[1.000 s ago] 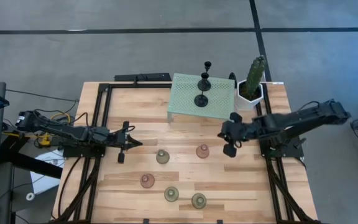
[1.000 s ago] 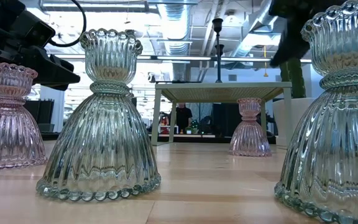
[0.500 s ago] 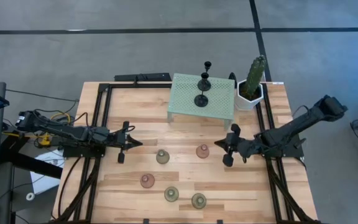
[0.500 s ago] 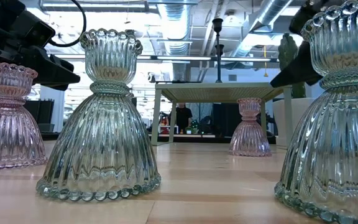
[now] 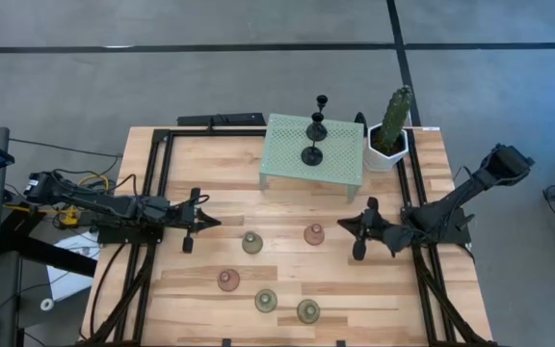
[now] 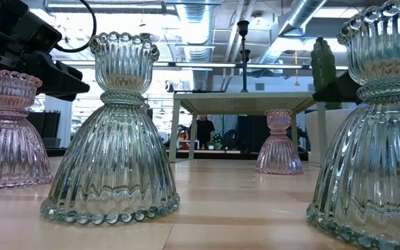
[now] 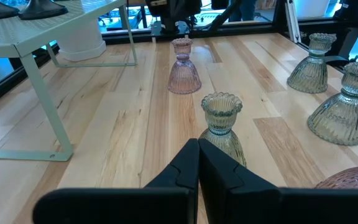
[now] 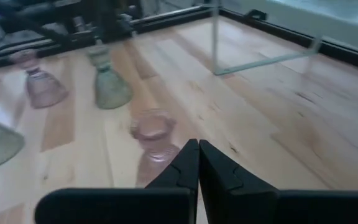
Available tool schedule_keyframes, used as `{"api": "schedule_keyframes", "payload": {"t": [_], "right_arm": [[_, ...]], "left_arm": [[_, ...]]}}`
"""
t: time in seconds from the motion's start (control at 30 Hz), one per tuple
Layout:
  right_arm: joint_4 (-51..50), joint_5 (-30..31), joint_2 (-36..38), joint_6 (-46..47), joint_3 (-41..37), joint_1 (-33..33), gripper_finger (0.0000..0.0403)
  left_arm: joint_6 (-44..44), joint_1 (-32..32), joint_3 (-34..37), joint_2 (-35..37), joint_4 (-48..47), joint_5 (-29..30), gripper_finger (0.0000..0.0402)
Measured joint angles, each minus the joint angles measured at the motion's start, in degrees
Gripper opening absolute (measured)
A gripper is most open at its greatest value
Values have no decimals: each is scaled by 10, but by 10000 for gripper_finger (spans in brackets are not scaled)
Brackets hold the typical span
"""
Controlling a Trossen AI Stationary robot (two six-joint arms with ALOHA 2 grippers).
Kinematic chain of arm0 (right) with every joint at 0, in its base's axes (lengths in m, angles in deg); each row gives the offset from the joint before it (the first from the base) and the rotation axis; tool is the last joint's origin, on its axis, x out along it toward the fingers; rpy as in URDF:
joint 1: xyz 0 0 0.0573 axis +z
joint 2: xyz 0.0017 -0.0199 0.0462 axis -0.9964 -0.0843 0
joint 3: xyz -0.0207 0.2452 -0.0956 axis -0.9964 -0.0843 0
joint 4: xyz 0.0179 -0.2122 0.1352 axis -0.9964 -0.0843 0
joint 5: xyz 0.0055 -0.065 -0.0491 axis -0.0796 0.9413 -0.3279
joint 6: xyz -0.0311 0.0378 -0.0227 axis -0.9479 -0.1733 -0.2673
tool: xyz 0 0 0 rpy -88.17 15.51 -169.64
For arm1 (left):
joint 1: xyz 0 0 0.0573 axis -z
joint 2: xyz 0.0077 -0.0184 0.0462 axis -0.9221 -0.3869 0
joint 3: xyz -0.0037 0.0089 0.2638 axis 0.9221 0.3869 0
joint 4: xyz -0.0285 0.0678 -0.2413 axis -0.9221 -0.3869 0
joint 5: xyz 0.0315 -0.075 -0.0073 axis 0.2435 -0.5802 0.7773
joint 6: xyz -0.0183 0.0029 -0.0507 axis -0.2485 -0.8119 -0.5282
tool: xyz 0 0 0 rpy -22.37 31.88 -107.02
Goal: Pick & Place candle stick holders
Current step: Put the right pink glass candle holder on the shelf
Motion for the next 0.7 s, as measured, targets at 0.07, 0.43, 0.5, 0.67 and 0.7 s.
{"api": "schedule_keyframes", "payload": {"t": [0.07, 0.43, 0.5, 0.67, 0.7], "right_arm": [[0, 22, 0, 25, -6, 0, 0], [-13, 48, 0, 90, -17, -10, 0], [-13, 48, 0, 90, -17, -10, 0], [-13, 47, 0, 83, -17, -2, 0], [-13, 47, 0, 83, -17, -1, 0]], "left_arm": [[0, 0, 0, 0, 0, 0, 6], [0, 0, 0, 0, 0, 0, 6], [0, 0, 0, 0, 0, 0, 6], [0, 0, 0, 0, 0, 0, 6], [0, 0, 0, 0, 0, 0, 6]]}}
